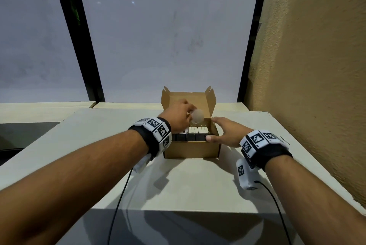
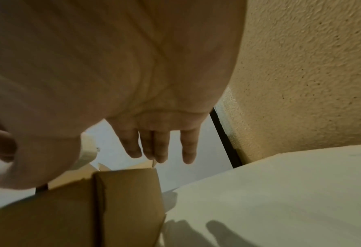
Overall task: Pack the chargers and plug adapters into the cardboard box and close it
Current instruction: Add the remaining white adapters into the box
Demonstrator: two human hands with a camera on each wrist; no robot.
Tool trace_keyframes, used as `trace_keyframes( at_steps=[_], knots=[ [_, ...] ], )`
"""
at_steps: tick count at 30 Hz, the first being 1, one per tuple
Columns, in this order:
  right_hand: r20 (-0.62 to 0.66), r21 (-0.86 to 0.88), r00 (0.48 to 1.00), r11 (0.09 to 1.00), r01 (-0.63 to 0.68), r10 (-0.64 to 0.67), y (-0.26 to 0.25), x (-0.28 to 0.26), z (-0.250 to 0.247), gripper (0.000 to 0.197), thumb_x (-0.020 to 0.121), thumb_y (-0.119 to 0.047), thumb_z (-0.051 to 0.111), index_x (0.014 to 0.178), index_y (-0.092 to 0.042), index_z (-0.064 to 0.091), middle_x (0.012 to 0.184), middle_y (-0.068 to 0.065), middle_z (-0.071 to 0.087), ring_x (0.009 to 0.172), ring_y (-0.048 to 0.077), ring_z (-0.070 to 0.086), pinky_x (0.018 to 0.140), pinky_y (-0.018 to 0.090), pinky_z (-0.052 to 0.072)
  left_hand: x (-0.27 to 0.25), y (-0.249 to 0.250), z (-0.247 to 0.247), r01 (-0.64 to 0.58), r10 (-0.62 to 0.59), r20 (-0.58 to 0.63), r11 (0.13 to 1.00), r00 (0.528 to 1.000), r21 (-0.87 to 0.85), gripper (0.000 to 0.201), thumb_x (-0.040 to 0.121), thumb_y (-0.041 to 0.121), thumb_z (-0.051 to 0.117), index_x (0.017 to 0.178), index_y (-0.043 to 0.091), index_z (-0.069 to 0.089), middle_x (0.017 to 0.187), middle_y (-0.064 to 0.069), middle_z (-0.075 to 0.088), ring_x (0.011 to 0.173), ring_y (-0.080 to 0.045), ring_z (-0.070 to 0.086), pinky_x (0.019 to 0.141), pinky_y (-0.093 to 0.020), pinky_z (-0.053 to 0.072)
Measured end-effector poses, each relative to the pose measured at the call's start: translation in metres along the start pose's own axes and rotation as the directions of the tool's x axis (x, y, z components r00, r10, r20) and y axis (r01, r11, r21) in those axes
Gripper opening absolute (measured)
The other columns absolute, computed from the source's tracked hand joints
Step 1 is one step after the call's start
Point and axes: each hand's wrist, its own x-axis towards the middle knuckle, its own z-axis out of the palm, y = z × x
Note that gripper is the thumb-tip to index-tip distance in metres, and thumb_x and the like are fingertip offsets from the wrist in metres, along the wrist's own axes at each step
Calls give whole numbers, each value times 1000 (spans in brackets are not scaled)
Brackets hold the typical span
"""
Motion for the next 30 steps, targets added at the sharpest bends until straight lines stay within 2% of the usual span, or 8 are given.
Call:
trace_keyframes(
  at_steps=[3, 8, 13, 17, 20, 23, 26, 30],
  knots=[
    [46, 4, 999, 1000, -19, 19, 3, -2, 7, 69, 91, -52, 51, 147, -17, 29, 151, 4, 37, 135, 23, 39, 108, 33, 31, 7, 2, 6, -1, -6, 56, 993, 998, 114, 36, 92, 19, 57, 129, 19, 57, 125, -2, 49, 110, -23, 55, 95, -40, 49],
    [80, -38, 994, 997, -68, 71, 12, 1, 11, 80, 88, -62, 47, 152, -22, 19, 155, 3, 33, 137, 25, 37, 111, 37, 31, 12, 4, 17, -28, -8, 114, 948, 993, 316, 33, 91, 19, 56, 122, 20, 64, 118, -2, 59, 105, -22, 54, 90, -36, 48],
    [86, -77, 994, 995, -56, 62, 14, 6, 8, 77, 86, -64, 49, 147, -22, 30, 144, 8, 48, 127, 27, 48, 102, 37, 39, 15, 4, 27, -12, -63, 169, 913, 984, 408, 30, 90, 20, 55, 118, 19, 66, 117, -3, 60, 109, -24, 50, 93, -38, 45],
    [103, -93, 992, 994, -60, 69, 19, 9, 0, 77, 85, -67, 47, 150, -29, 28, 150, 3, 41, 134, 24, 42, 107, 38, 33, 16, 0, 30, -4, -76, 176, 911, 981, 413, 30, 92, 23, 54, 119, 19, 66, 122, -4, 56, 114, -27, 46, 98, -42, 42],
    [55, -47, 996, 997, -68, 70, 27, 14, -10, 71, 85, -68, 44, 144, -28, 40, 146, 1, 46, 132, 22, 45, 109, 39, 34, 17, -3, 32, -14, -79, 196, 902, 978, 432, 34, 95, 27, 48, 125, 21, 63, 128, -5, 53, 118, -27, 43, 101, -43, 39],
    [-28, 11, 995, 996, -91, 91, 35, 26, -21, 72, 87, -64, 45, 144, -21, 42, 145, 3, 48, 132, 22, 46, 111, 40, 33, 18, -4, 28, 16, -83, 179, 938, 980, 345, 36, 93, 23, 49, 126, 20, 61, 131, -4, 50, 122, -26, 42, 104, -43, 38],
    [-150, 122, 982, 988, -97, 115, 38, 40, -31, 64, 92, -54, 46, 143, -15, 43, 141, 4, 52, 131, 22, 47, 109, 36, 33, 19, -7, 12, 86, -89, 18, 989, 996, 123, 39, 92, 13, 51, 130, 19, 57, 133, -4, 46, 126, -24, 42, 108, -43, 39],
    [-223, 310, 959, 945, -102, 176, 34, 61, -36, 65, 93, -49, 50, 145, -13, 38, 137, 5, 56, 122, 24, 56, 105, 41, 41, 15, -26, -14, 249, -250, -140, 968, 958, -27, 44, 96, 13, 44, 140, 14, 44, 144, -13, 36, 135, -30, 33, 113, -40, 32]
  ],
)
